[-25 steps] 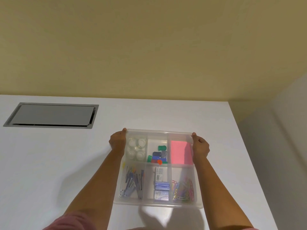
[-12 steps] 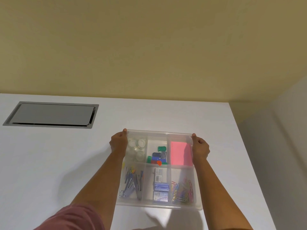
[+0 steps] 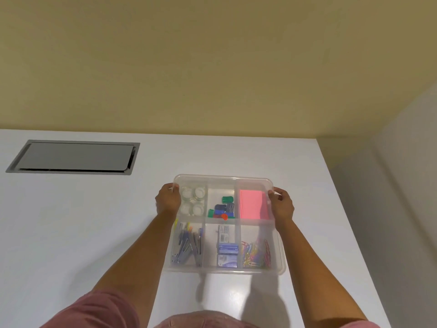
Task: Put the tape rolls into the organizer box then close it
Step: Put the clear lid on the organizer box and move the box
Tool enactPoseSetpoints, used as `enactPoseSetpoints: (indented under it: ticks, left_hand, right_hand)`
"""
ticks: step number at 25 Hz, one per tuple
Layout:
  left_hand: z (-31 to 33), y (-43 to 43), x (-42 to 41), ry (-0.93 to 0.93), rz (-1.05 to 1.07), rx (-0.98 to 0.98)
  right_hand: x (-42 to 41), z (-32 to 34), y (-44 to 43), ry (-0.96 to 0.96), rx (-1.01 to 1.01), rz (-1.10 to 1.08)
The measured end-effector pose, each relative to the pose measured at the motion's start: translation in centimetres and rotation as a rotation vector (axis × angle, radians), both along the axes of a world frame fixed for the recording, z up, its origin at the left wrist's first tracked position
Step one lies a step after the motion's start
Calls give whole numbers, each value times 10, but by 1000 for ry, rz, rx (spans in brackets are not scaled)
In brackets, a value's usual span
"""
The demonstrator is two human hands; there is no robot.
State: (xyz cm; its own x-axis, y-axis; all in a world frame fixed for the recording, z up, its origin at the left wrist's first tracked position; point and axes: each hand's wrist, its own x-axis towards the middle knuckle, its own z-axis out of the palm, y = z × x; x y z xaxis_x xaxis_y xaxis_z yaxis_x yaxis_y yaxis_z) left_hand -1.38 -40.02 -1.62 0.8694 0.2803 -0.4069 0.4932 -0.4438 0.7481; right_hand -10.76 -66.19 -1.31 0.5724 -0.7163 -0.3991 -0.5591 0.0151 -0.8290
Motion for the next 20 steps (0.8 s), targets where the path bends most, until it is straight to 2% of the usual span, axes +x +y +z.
enactPoseSetpoints:
  ticks: [7,20]
  left_hand:
    - [-7,19,-61,-50,-53,87]
    - [-10,37,-136,-67,-58,134]
  right_hand:
    - [-56,-4,24,-35,-81,119]
    - [-122,-12,56,31,-186,141]
